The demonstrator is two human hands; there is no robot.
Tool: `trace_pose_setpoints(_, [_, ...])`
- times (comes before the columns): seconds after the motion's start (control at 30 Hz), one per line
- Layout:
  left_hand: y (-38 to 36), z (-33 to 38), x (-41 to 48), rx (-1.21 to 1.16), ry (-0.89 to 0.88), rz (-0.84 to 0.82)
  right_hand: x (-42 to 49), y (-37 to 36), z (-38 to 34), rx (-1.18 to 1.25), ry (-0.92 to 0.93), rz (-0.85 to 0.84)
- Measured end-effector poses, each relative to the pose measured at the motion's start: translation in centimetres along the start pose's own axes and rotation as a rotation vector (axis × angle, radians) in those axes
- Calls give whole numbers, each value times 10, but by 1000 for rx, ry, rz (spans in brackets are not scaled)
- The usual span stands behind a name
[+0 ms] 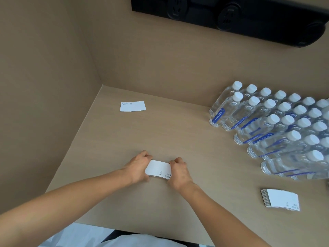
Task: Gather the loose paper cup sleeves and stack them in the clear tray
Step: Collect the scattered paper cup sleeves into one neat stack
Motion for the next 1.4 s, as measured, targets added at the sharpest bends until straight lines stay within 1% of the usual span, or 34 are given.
trace_pose_setpoints(0.2, [1, -12, 6, 58, -34, -77, 13, 12, -10, -93, -16, -112])
trace_pose_setpoints(0.33, [36, -30, 33, 86, -51, -16, 49, 39, -34, -29, 43, -76])
trace_pose_setpoints(0.43, [66, -51, 58, 102, -15, 36, 78, 54, -64, 31, 114, -33])
trace_pose_setpoints(0.63, [107, -96, 96, 98, 94, 91, 132, 64, -117, 10, 195, -31])
trace_pose_setpoints(0.77, [127, -114, 116, 85, 128, 138, 167, 72, -137, -6, 227, -26])
trace_pose_setpoints(0.9, [141, -130, 136, 89, 164, 184, 198, 82, -149, -9, 239, -3])
trace_pose_setpoints(1.13, [156, -156, 158, 7, 217, 270, 240, 89, -158, 21, 233, 56])
trace_pose_setpoints(1.23, [155, -162, 162, -21, 205, 262, 250, 83, -162, 30, 241, 60])
trace_pose_setpoints(1.4, [148, -160, 162, -34, 152, 239, 251, 68, -164, -59, 277, 14])
Point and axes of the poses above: each hand's wrist, its own x-axis towards the middle knuckle, its own y-axis out of the back of the hand, z = x × y, the point moved 8 cm from there along x, towards the middle knuckle, and after that the axes turned 10 degrees about z, right-handed, at the moved point
